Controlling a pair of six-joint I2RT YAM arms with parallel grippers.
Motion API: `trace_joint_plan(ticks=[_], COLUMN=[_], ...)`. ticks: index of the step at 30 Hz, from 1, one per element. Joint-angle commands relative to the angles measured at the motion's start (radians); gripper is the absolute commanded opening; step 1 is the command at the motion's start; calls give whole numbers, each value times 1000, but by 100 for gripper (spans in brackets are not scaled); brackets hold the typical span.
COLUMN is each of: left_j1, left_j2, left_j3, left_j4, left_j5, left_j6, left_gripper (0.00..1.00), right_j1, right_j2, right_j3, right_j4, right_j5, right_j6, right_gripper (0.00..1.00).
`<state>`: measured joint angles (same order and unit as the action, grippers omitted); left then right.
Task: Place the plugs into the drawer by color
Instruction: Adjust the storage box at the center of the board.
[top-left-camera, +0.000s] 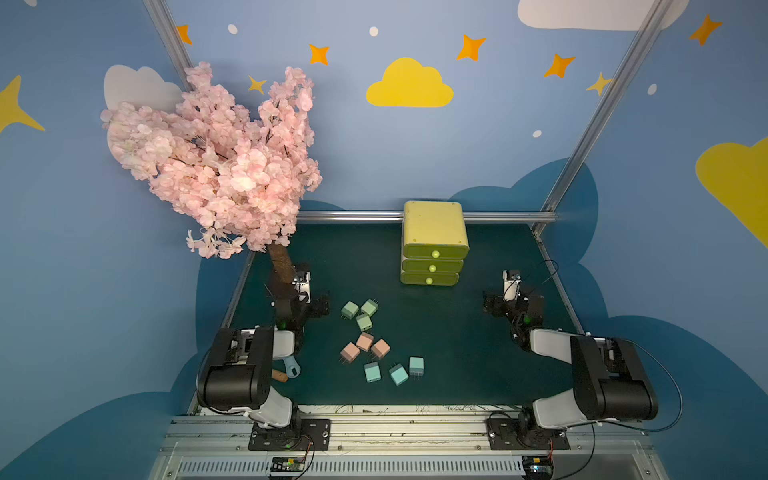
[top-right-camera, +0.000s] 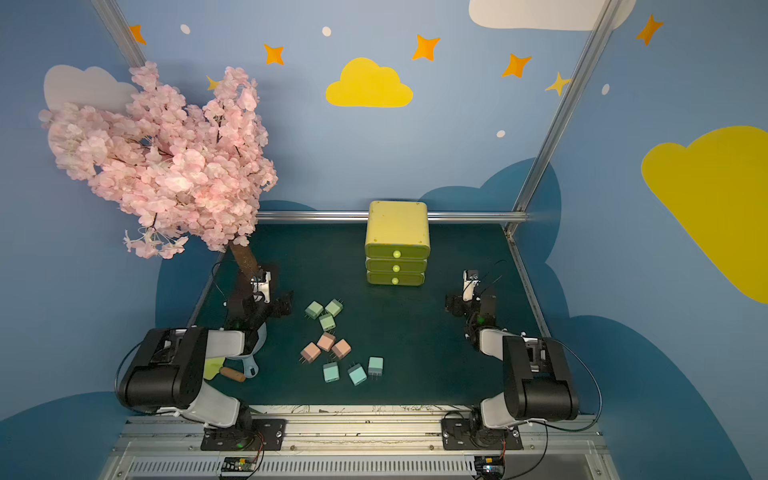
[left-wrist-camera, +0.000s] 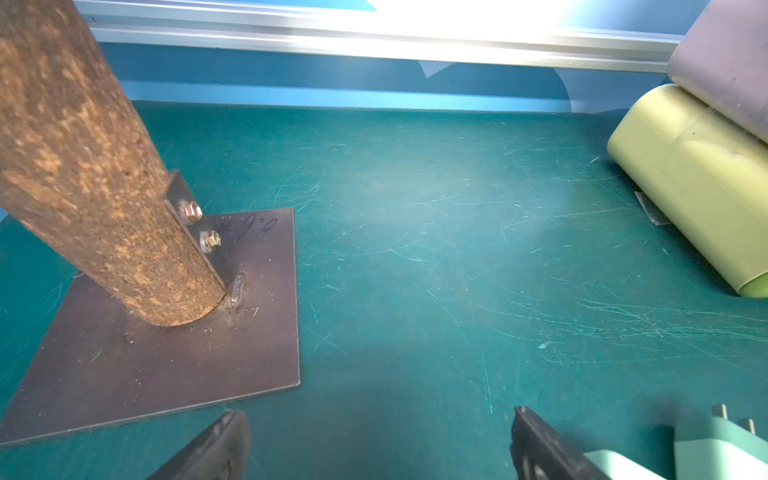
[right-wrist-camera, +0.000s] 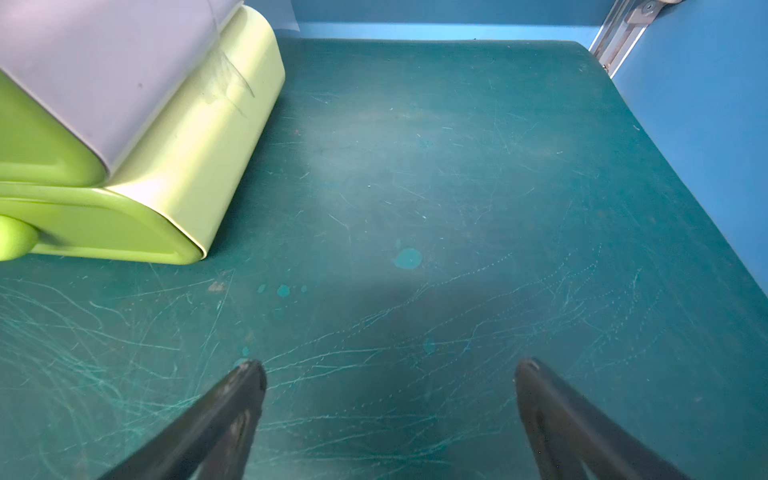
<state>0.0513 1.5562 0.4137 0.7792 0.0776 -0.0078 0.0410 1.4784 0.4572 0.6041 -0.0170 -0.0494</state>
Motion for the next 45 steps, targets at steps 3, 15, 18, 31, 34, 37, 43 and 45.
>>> trace_joint_plan(ticks=[3, 15, 18, 31, 34, 37, 43, 45], left_j1=[-2, 1, 2, -207, -298, -338, -430, -477], left_j2=[-19, -20, -17, -260, -337, -410, -394, -324], left_j3=[-9, -8, -8, 206, 211, 246, 435, 551], left_j4=[23, 23, 23, -565, -594, -659, -898, -1011], left_j5=[1, 3, 4, -427, -476, -478, -447, -501], left_j6=[-3, -4, -6, -56, -99, -158, -314, -334], left_gripper=[100, 100, 100, 100, 100, 100, 100, 100], right_j1=[3, -7, -6, 138, 169, 171, 171, 171], right_j2=[-5, -4, -4, -281, -345, -412, -450, -412], right_j3=[19, 18, 19, 275, 329, 350, 408, 474], right_j4=[-17, -18, -17, -564, -663, -719, -769, -818], right_j5=[6, -11, -10, 454, 444, 323, 155, 89], right_j6=[-4, 1, -1, 208, 237, 298, 361, 365], right_gripper=[98, 98, 98, 98, 98, 98, 98, 98])
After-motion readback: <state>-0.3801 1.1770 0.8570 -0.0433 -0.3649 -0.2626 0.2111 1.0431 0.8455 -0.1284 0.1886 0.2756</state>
